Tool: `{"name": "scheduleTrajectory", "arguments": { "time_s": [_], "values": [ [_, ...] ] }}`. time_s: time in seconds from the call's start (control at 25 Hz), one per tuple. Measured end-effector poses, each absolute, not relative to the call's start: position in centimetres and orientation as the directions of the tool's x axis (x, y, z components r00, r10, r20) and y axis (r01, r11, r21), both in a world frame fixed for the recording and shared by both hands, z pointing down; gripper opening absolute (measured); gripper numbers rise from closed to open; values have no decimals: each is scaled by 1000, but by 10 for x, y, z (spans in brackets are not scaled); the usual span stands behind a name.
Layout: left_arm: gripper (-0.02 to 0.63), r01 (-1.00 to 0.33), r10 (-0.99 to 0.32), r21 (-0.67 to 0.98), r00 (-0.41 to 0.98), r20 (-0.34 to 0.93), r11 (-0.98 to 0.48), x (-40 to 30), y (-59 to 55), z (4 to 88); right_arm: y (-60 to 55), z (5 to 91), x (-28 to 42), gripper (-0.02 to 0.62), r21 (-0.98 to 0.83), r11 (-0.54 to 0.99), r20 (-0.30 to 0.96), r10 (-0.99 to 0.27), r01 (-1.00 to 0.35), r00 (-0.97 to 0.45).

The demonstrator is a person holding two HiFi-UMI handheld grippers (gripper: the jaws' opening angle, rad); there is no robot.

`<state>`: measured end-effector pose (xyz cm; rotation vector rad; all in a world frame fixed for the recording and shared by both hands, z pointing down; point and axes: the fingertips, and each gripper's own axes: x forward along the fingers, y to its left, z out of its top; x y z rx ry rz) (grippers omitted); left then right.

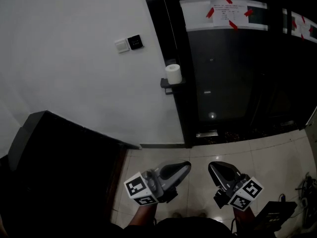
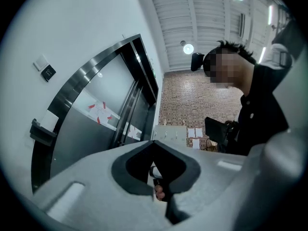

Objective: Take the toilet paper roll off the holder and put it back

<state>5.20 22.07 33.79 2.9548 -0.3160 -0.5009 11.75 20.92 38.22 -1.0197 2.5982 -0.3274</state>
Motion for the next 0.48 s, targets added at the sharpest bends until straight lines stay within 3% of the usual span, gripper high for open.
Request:
{"name": "scheduleTrajectory", "arguments": {
  "time_s": [0.48],
  "values": [
    [0,-222,-260,160,924,-281,-962,70,226,346,212,393,136,0,-364,726,-234,-678,-584,-697]
  ]
}}
